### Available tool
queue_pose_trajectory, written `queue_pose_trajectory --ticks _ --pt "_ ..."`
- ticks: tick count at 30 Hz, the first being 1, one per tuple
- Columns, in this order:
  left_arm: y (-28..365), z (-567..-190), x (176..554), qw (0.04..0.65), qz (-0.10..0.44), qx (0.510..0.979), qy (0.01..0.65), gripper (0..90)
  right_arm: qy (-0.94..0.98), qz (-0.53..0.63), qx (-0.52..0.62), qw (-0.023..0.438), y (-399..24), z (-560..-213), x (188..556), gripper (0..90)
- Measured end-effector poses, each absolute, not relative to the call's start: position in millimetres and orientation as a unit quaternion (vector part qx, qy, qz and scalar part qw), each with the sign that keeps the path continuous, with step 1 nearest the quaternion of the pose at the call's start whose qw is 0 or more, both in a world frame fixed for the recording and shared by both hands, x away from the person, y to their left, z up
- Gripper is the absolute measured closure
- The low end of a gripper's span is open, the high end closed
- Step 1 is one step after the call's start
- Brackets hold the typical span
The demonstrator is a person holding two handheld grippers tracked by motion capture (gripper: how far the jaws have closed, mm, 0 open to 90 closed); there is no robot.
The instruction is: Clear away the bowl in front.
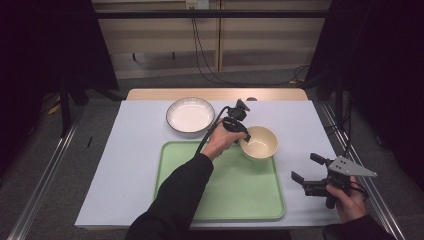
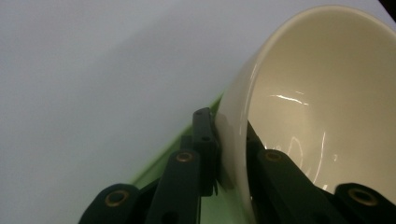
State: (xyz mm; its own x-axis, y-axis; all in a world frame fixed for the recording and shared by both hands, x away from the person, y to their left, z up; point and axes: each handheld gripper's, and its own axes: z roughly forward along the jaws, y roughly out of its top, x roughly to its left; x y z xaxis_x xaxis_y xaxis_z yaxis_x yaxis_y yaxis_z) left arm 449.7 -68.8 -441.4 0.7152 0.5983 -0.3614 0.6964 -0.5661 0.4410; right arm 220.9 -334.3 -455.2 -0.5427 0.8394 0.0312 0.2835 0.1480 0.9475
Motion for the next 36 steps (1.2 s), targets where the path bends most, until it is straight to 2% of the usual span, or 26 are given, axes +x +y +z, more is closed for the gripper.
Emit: queue_pose_trajectory --ticks 6,8,11,27,31,34,36 --pt "-74 -445 450 0.283 -0.094 0.881 0.368 83.9 0.708 0.52 0.396 0.268 -334 -455 221 1.9" --pt "-75 -447 452 0.275 -0.083 0.884 0.37 83.8 0.708 0.519 0.397 0.268 -335 -455 221 1.9" --pt "-74 -450 453 0.283 -0.097 0.876 0.378 83.7 0.708 0.52 0.395 0.268 -334 -455 220 1.9" --pt "-76 -454 447 0.308 -0.076 0.87 0.378 82.1 0.707 0.52 0.396 0.271 -335 -455 220 1.9" --pt "-74 -456 448 0.313 -0.087 0.87 0.371 79.8 0.707 0.52 0.396 0.27 -335 -455 220 1.9" --pt "-73 -456 445 0.311 -0.072 0.876 0.36 76.1 0.707 0.52 0.396 0.271 -335 -455 220 1.9" --pt "-73 -455 444 0.316 -0.064 0.879 0.353 70.6 0.707 0.52 0.396 0.271 -335 -455 220 1.9"
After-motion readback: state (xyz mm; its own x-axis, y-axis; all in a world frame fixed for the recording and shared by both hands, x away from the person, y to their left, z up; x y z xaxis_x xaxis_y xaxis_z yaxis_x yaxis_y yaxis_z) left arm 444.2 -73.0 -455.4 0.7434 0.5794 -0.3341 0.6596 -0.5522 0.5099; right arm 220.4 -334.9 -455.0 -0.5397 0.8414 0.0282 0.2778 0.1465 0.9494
